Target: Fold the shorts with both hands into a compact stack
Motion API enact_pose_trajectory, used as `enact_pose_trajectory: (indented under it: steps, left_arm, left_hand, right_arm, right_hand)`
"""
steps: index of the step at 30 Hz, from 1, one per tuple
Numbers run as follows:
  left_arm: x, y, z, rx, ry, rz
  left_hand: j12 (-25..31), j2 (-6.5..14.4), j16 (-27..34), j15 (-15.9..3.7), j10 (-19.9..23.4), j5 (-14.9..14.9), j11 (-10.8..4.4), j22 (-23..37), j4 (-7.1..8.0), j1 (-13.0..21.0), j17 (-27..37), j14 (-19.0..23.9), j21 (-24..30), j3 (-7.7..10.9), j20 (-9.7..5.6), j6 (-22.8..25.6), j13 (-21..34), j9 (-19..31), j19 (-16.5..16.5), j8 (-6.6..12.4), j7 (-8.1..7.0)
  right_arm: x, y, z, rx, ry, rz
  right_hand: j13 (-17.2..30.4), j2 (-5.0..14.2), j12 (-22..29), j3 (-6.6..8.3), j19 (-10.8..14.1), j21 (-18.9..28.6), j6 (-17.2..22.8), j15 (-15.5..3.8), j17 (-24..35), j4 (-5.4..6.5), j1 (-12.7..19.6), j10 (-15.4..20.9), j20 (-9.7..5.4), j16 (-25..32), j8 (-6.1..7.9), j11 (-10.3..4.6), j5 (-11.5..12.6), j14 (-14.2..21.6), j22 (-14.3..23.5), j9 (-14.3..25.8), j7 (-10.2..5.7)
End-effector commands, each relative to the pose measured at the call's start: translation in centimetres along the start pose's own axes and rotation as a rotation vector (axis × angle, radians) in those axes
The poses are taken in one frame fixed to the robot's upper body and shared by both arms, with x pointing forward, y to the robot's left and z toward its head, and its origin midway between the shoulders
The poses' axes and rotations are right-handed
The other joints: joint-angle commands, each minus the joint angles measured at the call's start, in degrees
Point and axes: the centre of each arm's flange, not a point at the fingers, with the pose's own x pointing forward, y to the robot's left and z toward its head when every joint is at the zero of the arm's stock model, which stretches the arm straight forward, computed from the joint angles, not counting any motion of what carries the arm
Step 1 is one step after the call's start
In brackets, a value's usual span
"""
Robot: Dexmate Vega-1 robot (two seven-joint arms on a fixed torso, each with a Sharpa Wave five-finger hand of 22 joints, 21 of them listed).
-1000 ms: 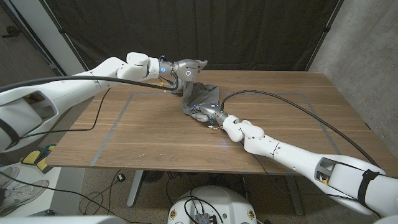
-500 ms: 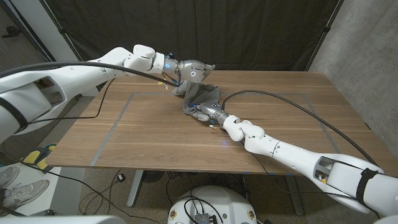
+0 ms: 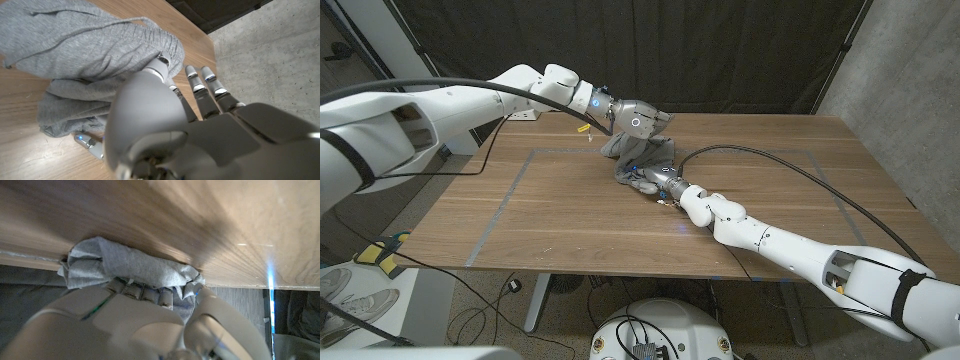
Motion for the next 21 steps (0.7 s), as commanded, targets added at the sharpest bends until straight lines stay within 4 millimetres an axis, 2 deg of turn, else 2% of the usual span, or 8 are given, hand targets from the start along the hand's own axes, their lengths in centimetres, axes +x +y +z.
enact_pose_trajectory:
  steps: [1, 6, 13, 16, 17, 18, 20, 21]
  left_arm:
    - [1.2, -0.5, 1.2, -0.019, -0.004, 0.047]
    - [2.4, -0.8, 1.8, -0.019, 0.017, 0.047]
    - [4.3, -1.5, 3.1, 0.0, 0.033, 0.009]
    - [5.2, -1.5, 3.7, 0.017, 0.05, -0.02]
    - [5.4, -1.5, 3.8, 0.019, 0.057, -0.032]
    - [5.6, -1.5, 3.8, 0.015, 0.061, -0.036]
    - [6.1, -1.4, 4.1, 0.032, 0.087, -0.05]
    - [6.3, -1.3, 4.1, 0.033, 0.102, -0.06]
  left_hand:
    - [0.03, -0.58, 0.54, -10.26, -0.24, 0.24, 0.08, 0.09, -0.19, 0.2, 0.4, 0.32, 0.51, -0.45, -0.12, 0.38, -0.16, 0.23, 0.25, 0.45, -0.21]
    - [0.46, -0.26, 1.34, -10.39, 0.48, -0.52, 0.05, 0.07, -2.06, 2.76, 0.87, 1.13, 0.93, -1.16, -1.12, 1.01, -0.61, -0.25, 0.74, 0.67, -0.31]
    - [0.29, 0.25, 1.47, -10.46, -0.15, -1.59, 0.05, 0.18, -3.17, 5.77, 0.99, 1.54, 1.42, -1.27, -1.41, 0.39, -1.11, -1.17, 0.62, -0.01, -0.44]
    - [-0.04, 0.27, 1.36, -10.46, -1.49, -2.16, 0.03, 0.27, -3.31, 7.39, 1.0, 1.45, 1.76, -1.37, -1.32, -0.82, -1.42, -1.91, 0.29, -0.95, -0.43]
    - [-0.59, -0.02, 0.86, -10.28, -4.41, -2.5, 0.03, 0.39, -2.99, 8.11, 0.89, 0.57, 2.24, -1.92, -0.92, -3.73, -1.76, -2.94, 0.02, -2.79, -0.46]
    - [-0.52, 0.12, 0.73, -10.29, -5.83, -2.55, 0.05, 0.4, -2.49, 8.11, 0.9, 0.02, 2.62, -2.49, -1.26, -5.07, -1.83, -3.55, 0.0, -3.76, -0.43]
    - [-0.63, -0.03, 0.38, -10.31, -10.95, -2.0, 0.21, 0.22, -1.44, 6.49, 0.79, -1.75, 3.38, -4.52, -1.3, -11.09, -2.04, -5.3, -0.15, -7.55, -0.4]
    - [-0.57, -0.22, 0.17, -10.22, -11.99, -1.9, 0.42, 0.15, -0.9, 5.45, 0.64, -2.29, 3.42, -5.14, -1.26, -12.17, -2.05, -5.55, -0.36, -8.26, -0.4]
  right_arm:
    - [-0.7, 0.2, 0.0, -0.008, 0.001, 0.006]
    - [-1.3, 0.0, 0.0, -0.007, 0.005, 0.001]
    - [-2.2, -0.1, 0.0, -0.01, 0.003, 0.007]
    - [-2.4, -0.4, 0.2, -0.011, -0.005, 0.008]
    - [-2.4, -0.4, 0.2, -0.01, -0.007, 0.003]
    - [-2.4, -0.5, 0.3, -0.011, -0.008, 0.002]
    - [-2.5, -0.6, 0.4, -0.016, -0.011, -0.002]
    - [-2.4, -0.6, 0.4, -0.016, -0.012, 0.0]
  right_hand:
    - [0.23, 0.18, 0.42, 0.41, 1.28, 0.46, 0.59, -0.24, 0.08, -0.1, -0.42, 0.39, 1.07, -0.02, 0.41, 0.32, 0.28, 0.06, 0.2, 0.27, 0.25]
    - [0.23, 0.16, 0.4, 0.59, 1.29, 0.48, 0.56, -0.23, 0.02, -0.19, -0.48, 0.35, 1.06, -0.04, 0.4, 0.16, 0.3, 0.04, 0.2, 0.27, 0.24]
    - [0.23, 0.11, 0.39, 0.7, 1.26, 0.48, 0.43, -0.25, 0.0, -0.24, -0.56, 0.35, 1.11, -0.05, 0.35, 0.11, 0.3, 0.04, 0.2, 0.27, 0.23]
    - [0.23, 0.08, 0.37, 0.74, 1.29, 0.49, 0.43, -0.19, -0.02, -0.27, -0.58, 0.29, 1.1, -0.05, 0.35, 0.26, 0.3, 0.06, 0.2, 0.27, 0.25]
    - [0.23, 0.07, 0.36, 0.75, 1.29, 0.5, 0.42, -0.21, -0.02, -0.28, -0.58, 0.26, 1.11, -0.07, 0.35, 0.22, 0.31, 0.02, 0.2, 0.27, 0.21]
    - [0.23, 0.07, 0.35, 0.77, 1.27, 0.49, 0.36, -0.19, -0.03, -0.29, -0.59, 0.24, 1.09, -0.07, 0.33, 0.19, 0.31, 0.0, 0.2, 0.27, 0.19]
    - [0.23, 0.03, 0.32, 0.8, 1.25, 0.48, 0.33, -0.17, -0.04, -0.32, -0.59, 0.16, 1.15, -0.08, 0.32, 0.26, 0.31, 0.0, 0.19, 0.27, 0.18]
    - [0.23, 0.02, 0.31, 0.82, 1.26, 0.49, 0.25, -0.17, -0.05, -0.34, -0.61, 0.13, 1.12, -0.09, 0.29, 0.25, 0.31, -0.02, 0.19, 0.27, 0.16]
